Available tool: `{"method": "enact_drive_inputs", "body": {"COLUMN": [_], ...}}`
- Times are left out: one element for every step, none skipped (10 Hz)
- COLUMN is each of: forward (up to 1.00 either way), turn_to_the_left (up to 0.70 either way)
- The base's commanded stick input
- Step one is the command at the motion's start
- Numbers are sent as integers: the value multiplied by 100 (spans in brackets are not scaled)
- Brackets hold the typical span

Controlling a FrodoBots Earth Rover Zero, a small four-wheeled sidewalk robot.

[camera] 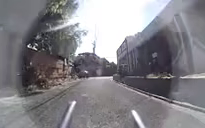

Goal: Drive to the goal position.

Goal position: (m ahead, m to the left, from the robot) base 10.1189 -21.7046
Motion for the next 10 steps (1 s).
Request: {"method": "enact_drive_inputs", "body": {"forward": [85, 85, 85, 85, 85, 85, 85, 85, 85, 85], "turn_to_the_left": [0, 0, 0, 0, 0, 0, 0, 2, 4, -31]}}
